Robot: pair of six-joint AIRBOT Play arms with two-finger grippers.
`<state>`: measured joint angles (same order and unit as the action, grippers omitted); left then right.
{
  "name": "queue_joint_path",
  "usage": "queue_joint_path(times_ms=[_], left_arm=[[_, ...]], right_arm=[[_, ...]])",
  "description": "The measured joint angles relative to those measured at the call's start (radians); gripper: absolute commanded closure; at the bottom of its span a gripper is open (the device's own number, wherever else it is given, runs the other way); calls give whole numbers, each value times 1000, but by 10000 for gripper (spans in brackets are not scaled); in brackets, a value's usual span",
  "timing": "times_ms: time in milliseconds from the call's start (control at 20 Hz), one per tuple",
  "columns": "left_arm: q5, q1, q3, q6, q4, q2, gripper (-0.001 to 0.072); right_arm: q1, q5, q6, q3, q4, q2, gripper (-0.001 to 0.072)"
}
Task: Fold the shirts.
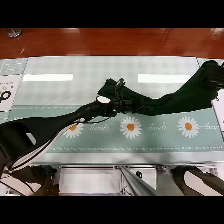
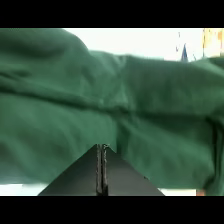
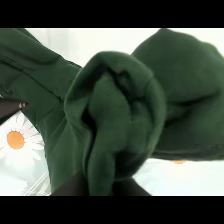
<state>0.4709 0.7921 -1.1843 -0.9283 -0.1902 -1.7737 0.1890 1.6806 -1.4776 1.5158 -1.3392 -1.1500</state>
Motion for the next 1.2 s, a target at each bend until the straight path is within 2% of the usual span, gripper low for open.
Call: queue_joint_path(times_ms=[300,750,1000,1200], left_arm=[[59,41,-145,14,-43,-102,685],[160,158,-232,-134,-50,-200,687],[204,25,-235,-121,-3,-164,690],[245,-168,-236,-130,192,-35,690]], right_arm=[[-27,-19,0,-8,42,10,672],[-176,-151,-42,-9,-8,32,672],[-190,-161,-51,-9,-2,33,672],[-242,-169,-54,-9,-17,27,672]])
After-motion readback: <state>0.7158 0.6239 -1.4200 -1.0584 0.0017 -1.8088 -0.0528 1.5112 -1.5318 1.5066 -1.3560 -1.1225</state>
